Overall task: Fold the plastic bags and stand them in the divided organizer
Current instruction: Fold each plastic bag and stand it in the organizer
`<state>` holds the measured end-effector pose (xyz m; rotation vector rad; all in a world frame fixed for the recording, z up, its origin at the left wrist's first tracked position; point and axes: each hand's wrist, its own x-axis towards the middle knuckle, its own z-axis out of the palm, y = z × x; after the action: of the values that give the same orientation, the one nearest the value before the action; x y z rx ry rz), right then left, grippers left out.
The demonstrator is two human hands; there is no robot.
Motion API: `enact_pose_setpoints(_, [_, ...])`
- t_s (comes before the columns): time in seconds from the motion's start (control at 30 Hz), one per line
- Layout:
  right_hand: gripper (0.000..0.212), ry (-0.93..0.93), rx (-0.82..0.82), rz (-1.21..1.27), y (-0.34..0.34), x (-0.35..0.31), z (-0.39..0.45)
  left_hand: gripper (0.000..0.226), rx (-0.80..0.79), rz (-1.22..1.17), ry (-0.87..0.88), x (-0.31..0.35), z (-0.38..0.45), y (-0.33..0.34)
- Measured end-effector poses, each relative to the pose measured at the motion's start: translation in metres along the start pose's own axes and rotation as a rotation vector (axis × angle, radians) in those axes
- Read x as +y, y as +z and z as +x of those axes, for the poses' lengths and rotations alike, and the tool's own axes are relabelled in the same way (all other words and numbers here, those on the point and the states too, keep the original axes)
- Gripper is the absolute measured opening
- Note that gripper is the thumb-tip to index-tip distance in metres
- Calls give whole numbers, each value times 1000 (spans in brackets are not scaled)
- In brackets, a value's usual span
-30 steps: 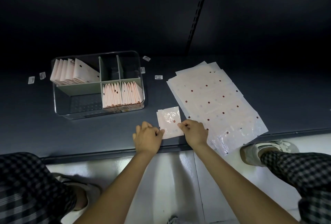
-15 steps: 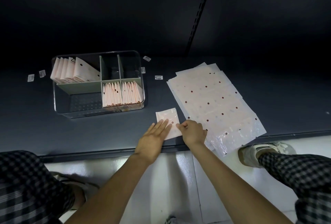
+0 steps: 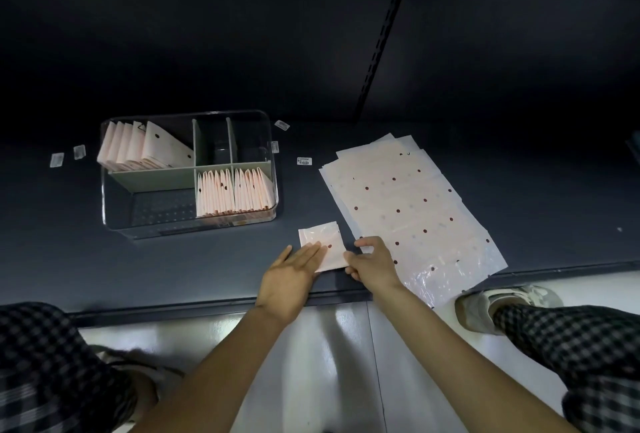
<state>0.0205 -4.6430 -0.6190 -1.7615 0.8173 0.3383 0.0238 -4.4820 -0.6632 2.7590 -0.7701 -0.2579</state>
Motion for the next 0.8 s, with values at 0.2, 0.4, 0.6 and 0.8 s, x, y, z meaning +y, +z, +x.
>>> enact_pose_setpoints(0.2, [74, -757, -163, -1113, -23, -32, -20, 51, -88, 40, 110, -10, 16, -57])
enact_pose_setpoints(0.4, [12, -896, -211, -1375, -6, -77, -39, 21, -243, 31, 217, -23, 23, -141])
enact_pose_setpoints(0.6, [34, -643, -435, -617, 6, -149, -50, 9, -236, -852, -54, -75, 16, -176])
enact_pose_setpoints(0.8, [15, -715, -298, -561, 61, -199, -42, 15, 150, -842, -214, -140, 15, -182])
